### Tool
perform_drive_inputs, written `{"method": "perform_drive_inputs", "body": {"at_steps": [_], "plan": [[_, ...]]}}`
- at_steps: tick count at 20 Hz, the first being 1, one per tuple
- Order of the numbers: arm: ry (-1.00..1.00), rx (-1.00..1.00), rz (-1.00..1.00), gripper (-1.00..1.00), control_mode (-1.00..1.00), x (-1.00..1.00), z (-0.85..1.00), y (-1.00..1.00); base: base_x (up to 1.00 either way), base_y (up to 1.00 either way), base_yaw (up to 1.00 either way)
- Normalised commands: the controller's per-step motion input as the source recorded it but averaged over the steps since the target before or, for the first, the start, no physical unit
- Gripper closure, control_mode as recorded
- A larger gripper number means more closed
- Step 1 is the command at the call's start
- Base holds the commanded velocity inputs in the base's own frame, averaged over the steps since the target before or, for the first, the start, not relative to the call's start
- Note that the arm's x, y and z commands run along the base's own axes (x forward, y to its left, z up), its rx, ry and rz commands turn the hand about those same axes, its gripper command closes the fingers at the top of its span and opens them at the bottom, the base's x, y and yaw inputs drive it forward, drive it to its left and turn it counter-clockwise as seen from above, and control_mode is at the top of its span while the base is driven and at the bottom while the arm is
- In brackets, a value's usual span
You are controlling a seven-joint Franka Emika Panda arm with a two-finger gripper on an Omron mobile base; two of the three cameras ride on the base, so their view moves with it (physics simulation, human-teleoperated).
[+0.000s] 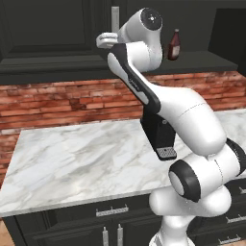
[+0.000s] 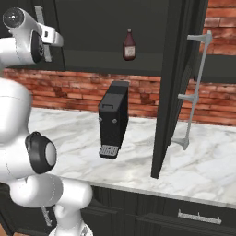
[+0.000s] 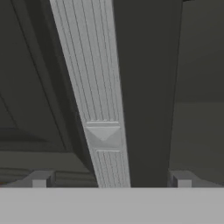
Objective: Move the ketchup and ketchup from the cabinet to the dining counter.
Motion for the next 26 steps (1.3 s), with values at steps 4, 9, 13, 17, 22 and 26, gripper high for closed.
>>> {"method": "perform_drive_inputs", "body": {"at_steps": [4, 9, 13, 17, 22, 26], "plan": [[0.00, 0.00, 0.00, -1.00, -1.00, 0.45, -0.07, 0.02, 0.00, 0.00, 0.00], [0.00, 0.00, 0.00, -1.00, -1.00, 0.49, -0.07, 0.08, 0.00, 0.00, 0.00], [0.00, 0.00, 0.00, -1.00, -1.00, 0.43, -0.03, 0.15, 0.00, 0.00, 0.00], [0.02, 0.00, -0.04, 1.00, -1.00, 0.21, -0.07, 0.20, 0.00, 0.00, 0.00], [0.02, 0.00, -0.06, 1.00, -1.00, 0.14, -0.18, 0.10, 0.00, 0.00, 0.00], [0.00, 0.00, -0.01, 1.00, -1.00, 0.19, -0.18, 0.23, 0.00, 0.00, 0.00]]}}
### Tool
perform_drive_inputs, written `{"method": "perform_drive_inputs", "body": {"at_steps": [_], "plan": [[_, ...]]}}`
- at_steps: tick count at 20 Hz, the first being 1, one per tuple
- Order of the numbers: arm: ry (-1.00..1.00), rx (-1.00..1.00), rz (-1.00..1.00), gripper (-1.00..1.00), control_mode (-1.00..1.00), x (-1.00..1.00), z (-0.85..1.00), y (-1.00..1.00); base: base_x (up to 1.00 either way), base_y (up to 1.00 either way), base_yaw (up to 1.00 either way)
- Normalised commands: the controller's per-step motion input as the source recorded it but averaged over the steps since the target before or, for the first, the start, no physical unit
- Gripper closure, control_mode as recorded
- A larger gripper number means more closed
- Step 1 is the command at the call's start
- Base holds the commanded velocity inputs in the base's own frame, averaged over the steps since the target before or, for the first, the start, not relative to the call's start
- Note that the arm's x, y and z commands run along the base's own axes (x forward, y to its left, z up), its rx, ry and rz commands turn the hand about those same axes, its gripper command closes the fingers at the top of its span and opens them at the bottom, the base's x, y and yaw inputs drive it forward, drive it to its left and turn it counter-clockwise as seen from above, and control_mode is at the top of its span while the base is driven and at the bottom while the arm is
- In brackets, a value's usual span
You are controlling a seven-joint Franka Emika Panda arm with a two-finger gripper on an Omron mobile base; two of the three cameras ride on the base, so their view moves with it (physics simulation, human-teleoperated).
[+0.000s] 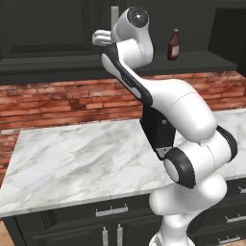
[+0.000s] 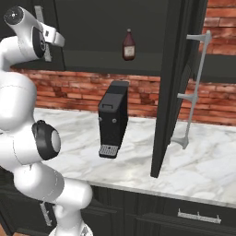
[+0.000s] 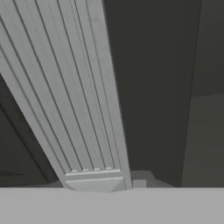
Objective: Move the ketchup and ketchup from the cabinet to the dining counter.
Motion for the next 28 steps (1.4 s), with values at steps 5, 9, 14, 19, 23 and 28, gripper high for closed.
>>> {"method": "perform_drive_inputs", "body": {"at_steps": [5, 9, 14, 19, 23, 28], "plan": [[0.00, 0.00, 0.00, 1.00, -1.00, -0.23, -0.08, 0.44, 0.00, 0.00, 0.00], [0.03, 0.00, 0.00, 1.00, -1.00, -0.62, 0.00, 0.37, 0.00, 0.00, 0.00], [0.02, 0.00, 0.02, 1.00, -1.00, -0.78, 0.00, 0.38, 0.00, 0.00, 0.00], [0.00, 0.00, 0.02, 1.00, -1.00, -0.82, -0.01, 0.44, 0.00, 0.00, 0.00], [0.00, 0.00, 0.00, 1.00, -1.00, -0.80, -0.04, 0.49, 0.00, 0.00, 0.00], [0.01, 0.01, 0.00, 1.00, -1.00, -0.78, -0.07, 0.52, 0.00, 0.00, 0.00]]}}
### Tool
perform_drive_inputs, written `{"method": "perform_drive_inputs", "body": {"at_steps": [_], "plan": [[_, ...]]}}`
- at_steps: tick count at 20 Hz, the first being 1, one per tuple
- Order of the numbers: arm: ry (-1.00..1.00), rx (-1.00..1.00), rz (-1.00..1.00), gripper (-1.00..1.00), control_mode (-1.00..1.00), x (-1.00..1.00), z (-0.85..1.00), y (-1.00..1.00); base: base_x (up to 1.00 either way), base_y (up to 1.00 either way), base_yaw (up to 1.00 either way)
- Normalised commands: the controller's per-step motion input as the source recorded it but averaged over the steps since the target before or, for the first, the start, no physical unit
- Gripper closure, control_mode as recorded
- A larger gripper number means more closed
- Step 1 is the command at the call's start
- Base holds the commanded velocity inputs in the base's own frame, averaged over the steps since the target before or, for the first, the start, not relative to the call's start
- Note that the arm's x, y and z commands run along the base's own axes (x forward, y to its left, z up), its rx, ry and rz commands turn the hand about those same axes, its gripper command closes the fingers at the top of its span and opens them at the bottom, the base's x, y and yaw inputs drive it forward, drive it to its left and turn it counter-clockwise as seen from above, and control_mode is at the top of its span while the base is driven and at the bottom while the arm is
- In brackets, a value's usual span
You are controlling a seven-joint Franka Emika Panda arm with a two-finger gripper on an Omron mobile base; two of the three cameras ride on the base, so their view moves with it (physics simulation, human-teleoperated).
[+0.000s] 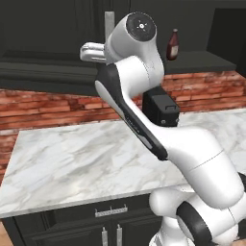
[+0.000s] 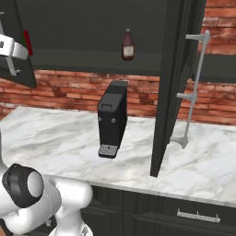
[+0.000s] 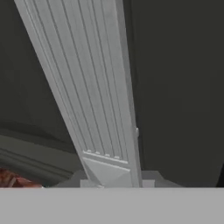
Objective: Move the ketchup and ketchup from the cabinet to the dining counter.
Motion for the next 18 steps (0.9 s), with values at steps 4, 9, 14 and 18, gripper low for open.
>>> {"method": "perform_drive_inputs", "body": {"at_steps": [4, 9, 14, 18], "plan": [[0.04, 0.07, 0.01, 1.00, -1.00, -0.72, -0.10, 0.53, 0.00, 0.00, 0.00], [0.06, 0.07, 0.03, 1.00, -1.00, -0.69, -0.11, 0.56, 0.00, 0.00, 0.00], [0.08, 0.10, 0.04, 1.00, -1.00, -0.61, -0.13, 0.56, 0.00, 0.00, 0.00], [0.09, 0.12, 0.05, 1.00, -1.00, -0.54, -0.15, 0.58, 0.00, 0.00, 0.00]]}}
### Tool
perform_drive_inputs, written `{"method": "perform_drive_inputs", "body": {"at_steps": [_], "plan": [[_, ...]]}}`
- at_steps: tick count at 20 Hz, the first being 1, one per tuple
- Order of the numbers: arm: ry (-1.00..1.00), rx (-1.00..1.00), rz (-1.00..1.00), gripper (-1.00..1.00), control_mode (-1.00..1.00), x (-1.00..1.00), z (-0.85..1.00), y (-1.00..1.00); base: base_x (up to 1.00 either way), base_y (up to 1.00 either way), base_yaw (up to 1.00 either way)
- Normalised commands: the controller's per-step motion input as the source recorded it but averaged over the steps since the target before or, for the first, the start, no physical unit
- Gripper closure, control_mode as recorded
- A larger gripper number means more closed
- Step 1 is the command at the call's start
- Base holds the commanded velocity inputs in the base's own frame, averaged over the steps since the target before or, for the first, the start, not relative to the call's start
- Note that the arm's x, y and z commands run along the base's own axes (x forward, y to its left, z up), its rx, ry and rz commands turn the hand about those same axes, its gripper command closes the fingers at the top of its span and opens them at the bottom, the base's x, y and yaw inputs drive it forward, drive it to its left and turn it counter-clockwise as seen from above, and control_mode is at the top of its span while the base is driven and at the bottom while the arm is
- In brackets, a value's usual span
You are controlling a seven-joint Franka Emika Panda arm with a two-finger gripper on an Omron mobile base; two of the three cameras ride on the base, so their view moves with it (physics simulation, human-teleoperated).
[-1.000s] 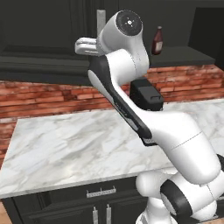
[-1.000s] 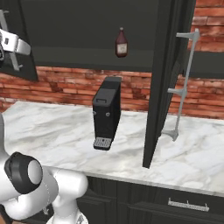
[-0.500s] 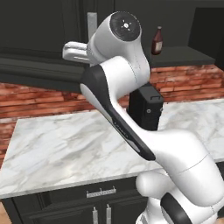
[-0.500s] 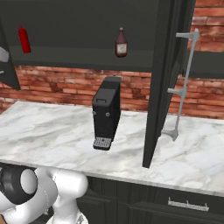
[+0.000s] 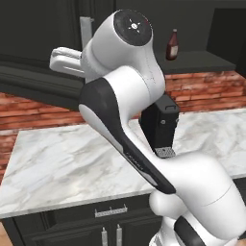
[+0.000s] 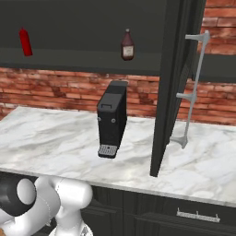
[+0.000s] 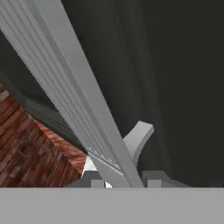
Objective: Move the ketchup and ketchup from the cabinet to the dining counter.
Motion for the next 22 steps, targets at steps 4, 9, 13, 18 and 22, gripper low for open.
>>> {"method": "perform_drive_inputs", "body": {"at_steps": [4, 9, 13, 18, 22], "plan": [[0.10, 0.09, 0.08, 1.00, -1.00, -0.48, -0.21, 0.55, 0.00, 0.00, 0.00], [0.11, 0.08, 0.08, 1.00, -1.00, -0.44, -0.24, 0.55, 0.00, 0.00, 0.00], [0.11, 0.08, 0.06, 1.00, -1.00, -0.37, -0.26, 0.53, 0.00, 0.00, 0.00], [0.22, 0.01, 0.01, -1.00, -1.00, -0.35, -0.35, 0.24, 0.00, 0.00, 0.00], [0.16, 0.00, 0.00, -1.00, -1.00, -0.73, -0.31, -0.05, 0.00, 0.00, 0.00]]}}
